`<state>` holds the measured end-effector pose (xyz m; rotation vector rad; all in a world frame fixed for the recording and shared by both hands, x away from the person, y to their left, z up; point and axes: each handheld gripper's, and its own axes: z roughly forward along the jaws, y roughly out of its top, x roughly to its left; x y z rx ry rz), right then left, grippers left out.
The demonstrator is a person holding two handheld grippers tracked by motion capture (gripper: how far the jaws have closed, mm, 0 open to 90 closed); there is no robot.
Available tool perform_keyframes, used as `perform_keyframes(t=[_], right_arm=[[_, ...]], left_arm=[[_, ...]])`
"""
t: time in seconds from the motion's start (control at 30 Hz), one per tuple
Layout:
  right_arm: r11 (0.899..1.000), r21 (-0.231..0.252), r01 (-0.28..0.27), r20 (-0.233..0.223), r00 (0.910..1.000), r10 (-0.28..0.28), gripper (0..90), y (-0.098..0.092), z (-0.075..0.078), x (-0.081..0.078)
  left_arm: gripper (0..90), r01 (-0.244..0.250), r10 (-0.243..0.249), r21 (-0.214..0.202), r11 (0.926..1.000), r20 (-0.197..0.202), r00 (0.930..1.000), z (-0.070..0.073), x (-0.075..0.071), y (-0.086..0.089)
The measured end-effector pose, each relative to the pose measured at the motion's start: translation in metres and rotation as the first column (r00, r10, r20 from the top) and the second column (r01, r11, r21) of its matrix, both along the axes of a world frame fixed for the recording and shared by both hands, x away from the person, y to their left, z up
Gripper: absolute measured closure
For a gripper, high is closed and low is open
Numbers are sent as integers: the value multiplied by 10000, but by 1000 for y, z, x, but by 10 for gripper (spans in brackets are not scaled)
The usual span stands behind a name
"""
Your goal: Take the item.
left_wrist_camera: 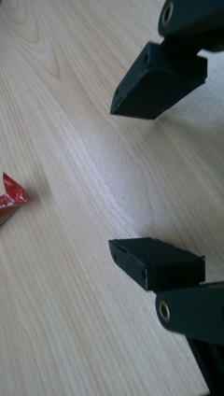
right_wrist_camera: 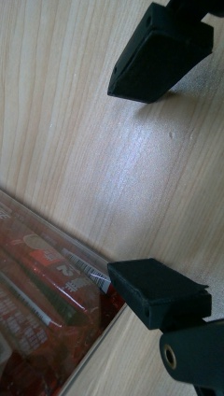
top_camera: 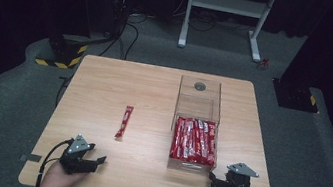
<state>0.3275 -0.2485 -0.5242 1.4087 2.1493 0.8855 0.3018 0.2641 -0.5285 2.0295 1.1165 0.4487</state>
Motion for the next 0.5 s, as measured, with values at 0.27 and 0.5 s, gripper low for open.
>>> perform_keyframes(t=[0.27, 0.5], right_arm=[[10000, 0, 1, 0, 10000, -1, 138, 0, 0, 0], [10000, -8, -12, 37, 10000, 12, 137, 0, 0, 0]], left_arm=[[242, 121, -133, 607, 9981, 193, 9997, 0, 0, -7], [233, 165, -175, 610, 9980, 169, 9997, -1, 0, -8]])
